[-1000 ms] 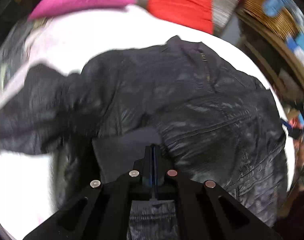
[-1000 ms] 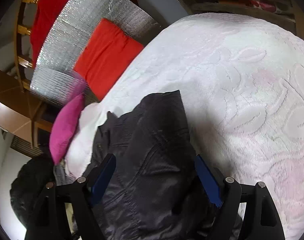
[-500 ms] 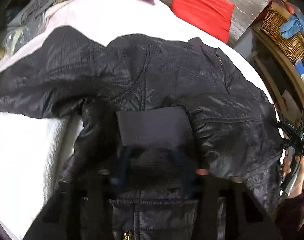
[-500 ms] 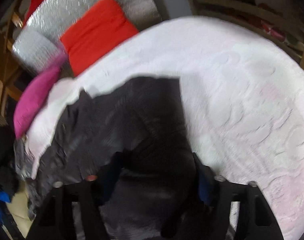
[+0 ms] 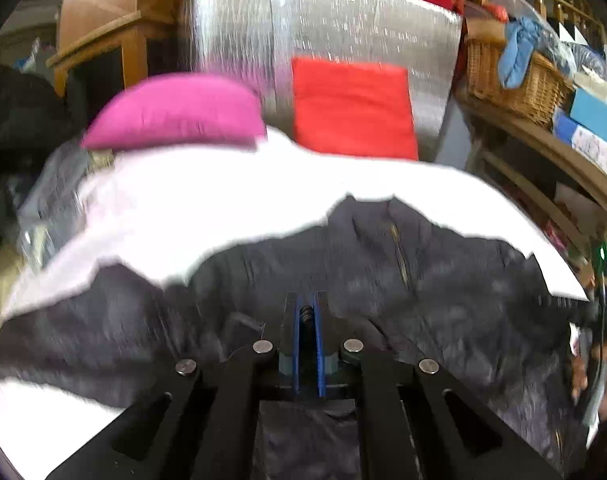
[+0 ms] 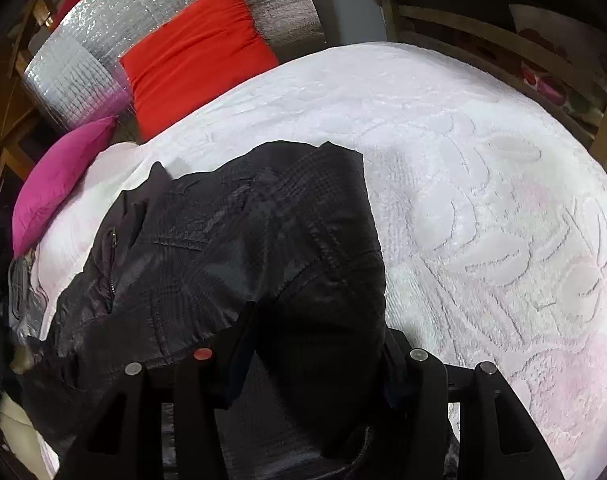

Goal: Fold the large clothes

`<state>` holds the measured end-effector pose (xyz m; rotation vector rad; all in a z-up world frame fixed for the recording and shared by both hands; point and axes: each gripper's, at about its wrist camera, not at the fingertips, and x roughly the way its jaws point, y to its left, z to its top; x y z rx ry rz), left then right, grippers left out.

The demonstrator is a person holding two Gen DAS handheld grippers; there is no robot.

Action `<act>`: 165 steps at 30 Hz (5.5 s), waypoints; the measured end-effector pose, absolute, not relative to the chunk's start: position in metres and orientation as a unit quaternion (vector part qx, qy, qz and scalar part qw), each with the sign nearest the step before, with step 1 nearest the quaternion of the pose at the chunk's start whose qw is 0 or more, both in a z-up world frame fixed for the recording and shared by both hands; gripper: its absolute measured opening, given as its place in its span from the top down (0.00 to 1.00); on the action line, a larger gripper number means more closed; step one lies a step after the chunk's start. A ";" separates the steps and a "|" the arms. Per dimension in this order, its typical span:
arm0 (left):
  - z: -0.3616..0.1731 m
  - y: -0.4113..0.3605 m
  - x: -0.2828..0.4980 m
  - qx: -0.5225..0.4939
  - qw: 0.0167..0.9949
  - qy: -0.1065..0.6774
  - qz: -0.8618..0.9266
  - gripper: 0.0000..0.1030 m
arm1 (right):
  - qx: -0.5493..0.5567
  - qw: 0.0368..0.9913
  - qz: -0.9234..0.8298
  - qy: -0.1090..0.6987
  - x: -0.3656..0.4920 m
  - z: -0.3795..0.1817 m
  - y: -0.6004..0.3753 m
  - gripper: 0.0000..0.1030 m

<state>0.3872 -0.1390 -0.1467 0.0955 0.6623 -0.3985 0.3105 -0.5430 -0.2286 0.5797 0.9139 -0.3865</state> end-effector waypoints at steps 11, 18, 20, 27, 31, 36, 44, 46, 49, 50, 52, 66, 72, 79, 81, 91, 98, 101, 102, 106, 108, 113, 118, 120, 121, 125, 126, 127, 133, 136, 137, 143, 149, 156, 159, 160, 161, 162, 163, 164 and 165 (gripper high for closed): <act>-0.144 -0.128 0.412 0.079 0.933 0.313 -0.161 0.94 | 0.274 0.838 -0.178 0.436 0.314 -0.225 -0.539 0.46; -0.173 -0.121 0.409 0.101 0.915 0.356 -0.158 0.94 | 0.307 0.839 -0.156 0.422 0.312 -0.231 -0.547 0.33; -0.173 -0.120 0.408 0.096 0.919 0.350 -0.156 0.94 | 0.273 0.847 -0.158 0.428 0.320 -0.233 -0.536 0.38; -0.143 -0.137 0.405 0.088 0.946 0.271 -0.153 0.94 | 0.215 0.872 -0.199 0.393 0.319 -0.210 -0.525 0.70; -0.122 -0.159 0.379 0.135 0.963 0.167 -0.161 0.94 | 0.236 0.866 -0.220 0.382 0.315 -0.216 -0.542 0.72; -0.201 -0.179 0.415 0.282 0.921 0.257 -0.084 0.93 | 0.251 0.852 -0.224 0.400 0.320 -0.230 -0.545 0.70; -0.231 -0.121 0.452 0.225 0.892 0.391 -0.010 0.96 | 0.352 0.843 -0.207 0.350 0.289 -0.198 -0.575 0.28; -0.218 -0.116 0.446 0.177 0.901 0.394 -0.043 0.96 | 0.370 0.856 -0.194 0.303 0.274 -0.180 -0.579 0.28; -0.213 -0.120 0.446 0.120 0.897 0.416 -0.092 0.58 | 0.342 0.884 -0.155 0.280 0.266 -0.163 -0.561 0.28; -0.213 -0.123 0.446 0.105 0.896 0.420 -0.103 0.24 | 0.325 0.888 -0.147 0.289 0.272 -0.161 -0.550 0.29; -0.212 -0.129 0.444 0.084 0.901 0.409 -0.114 0.13 | 0.286 0.898 -0.127 0.310 0.280 -0.162 -0.525 0.30; -0.251 -0.167 0.456 0.105 0.874 0.460 -0.118 0.66 | 0.232 0.849 -0.080 0.468 0.327 -0.232 -0.464 0.54; -0.217 -0.148 0.441 0.065 0.883 0.449 -0.119 0.47 | 0.260 0.873 -0.048 0.411 0.318 -0.207 -0.458 0.47; -0.170 -0.040 0.427 -0.049 0.912 0.404 -0.046 0.24 | 0.238 0.854 -0.055 0.459 0.328 -0.229 -0.438 0.33; -0.170 0.017 0.427 -0.110 0.907 0.406 0.014 0.21 | 0.246 0.860 -0.044 0.446 0.325 -0.221 -0.435 0.33; -0.239 0.210 0.414 -0.388 0.807 0.414 0.167 0.23 | 0.237 0.878 -0.027 0.414 0.308 -0.204 -0.419 0.33; -0.294 0.237 0.436 -0.502 0.757 0.400 0.127 0.37 | 0.230 0.883 -0.031 0.409 0.312 -0.202 -0.419 0.33; -0.306 0.245 0.446 -0.510 0.755 0.390 0.132 0.55 | 0.230 0.883 -0.033 0.408 0.312 -0.202 -0.422 0.33; -0.306 0.247 0.445 -0.512 0.753 0.390 0.134 0.73 | 0.230 0.883 -0.035 0.409 0.312 -0.202 -0.423 0.33; -0.295 0.244 0.454 -0.485 0.774 0.384 0.140 0.90 | 0.228 0.884 -0.043 0.406 0.310 -0.201 -0.429 0.33; -0.263 0.227 0.454 -0.434 0.814 0.361 0.138 0.93 | 0.231 0.885 -0.049 0.401 0.308 -0.199 -0.434 0.33; -0.163 0.137 0.445 -0.287 0.908 0.301 0.048 0.94 | 0.264 0.884 -0.061 0.381 0.299 -0.191 -0.454 0.33; -0.114 0.009 0.412 -0.154 0.943 0.285 -0.080 0.94 | 0.290 0.883 -0.064 0.364 0.290 -0.184 -0.468 0.33; -0.114 -0.056 0.396 -0.090 0.941 0.298 -0.134 0.94 | 0.296 0.881 -0.069 0.362 0.286 -0.182 -0.474 0.33; -0.118 -0.090 0.387 -0.056 0.937 0.306 -0.159 0.94 | 0.302 0.880 -0.071 0.359 0.284 -0.181 -0.478 0.33; -0.150 -0.185 0.354 0.040 0.908 0.339 -0.245 0.94 | 0.329 0.878 -0.077 0.340 0.272 -0.173 -0.497 0.33; -0.165 -0.210 0.347 0.060 0.889 0.363 -0.274 0.93 | 0.334 0.877 -0.079 0.336 0.270 -0.171 -0.501 0.33; -0.177 -0.225 0.344 0.071 0.871 0.388 -0.293 0.91 | 0.339 0.877 -0.082 0.332 0.268 -0.170 -0.507 0.33; -0.203 -0.250 0.323 0.122 0.819 0.452 -0.334 0.42 | 0.360 0.867 -0.075 0.337 0.266 -0.170 -0.522 0.33; -0.172 -0.223 0.317 0.120 0.833 0.411 -0.351 0.38 | 0.368 0.862 -0.059 0.345 0.271 -0.172 -0.521 0.33; -0.156 -0.207 0.316 0.107 0.841 0.395 -0.354 0.36 | 0.373 0.859 -0.050 0.347 0.273 -0.174 -0.520 0.33; -0.112 -0.120 0.354 0.026 0.904 0.332 -0.267 0.31 | 0.363 0.859 0.009 0.361 0.291 -0.174 -0.483 0.33; -0.169 -0.055 0.425 -0.007 0.903 0.421 -0.080 0.44 | 0.231 0.892 0.023 0.387 0.315 -0.160 -0.405 0.26; -0.194 -0.053 0.441 -0.018 0.876 0.479 -0.051 0.47 | 0.094 0.901 0.002 0.424 0.375 -0.165 -0.317 0.23; -0.200 -0.061 0.437 -0.015 0.869 0.490 -0.070 0.47 | 0.044 0.892 -0.048 0.448 0.407 -0.176 -0.299 0.24; -0.202 -0.063 0.436 -0.009 0.867 0.493 -0.074 0.47 | 0.029 0.885 -0.070 0.459 0.417 -0.183 -0.298 0.24; -0.204 -0.063 0.433 -0.008 0.866 0.494 -0.075 0.47 | 0.025 0.881 -0.085 0.464 0.419 -0.186 -0.302 0.27; -0.208 -0.061 0.432 -0.009 0.866 0.495 -0.077 0.47 | 0.028 0.879 -0.099 0.465 0.418 -0.188 -0.310 0.31; -0.209 -0.061 0.431 -0.012 0.864 0.496 -0.083 0.47 | 0.048 0.880 -0.108 0.461 0.413 -0.187 -0.322 0.35; -0.209 -0.060 0.432 -0.014 0.862 0.498 -0.090 0.47 | 0.071 0.879 -0.115 0.458 0.405 -0.183 -0.338 0.38; -0.209 -0.061 0.433 -0.014 0.861 0.499 -0.095 0.47 | 0.087 0.878 -0.124 0.454 0.398 -0.178 -0.352 0.38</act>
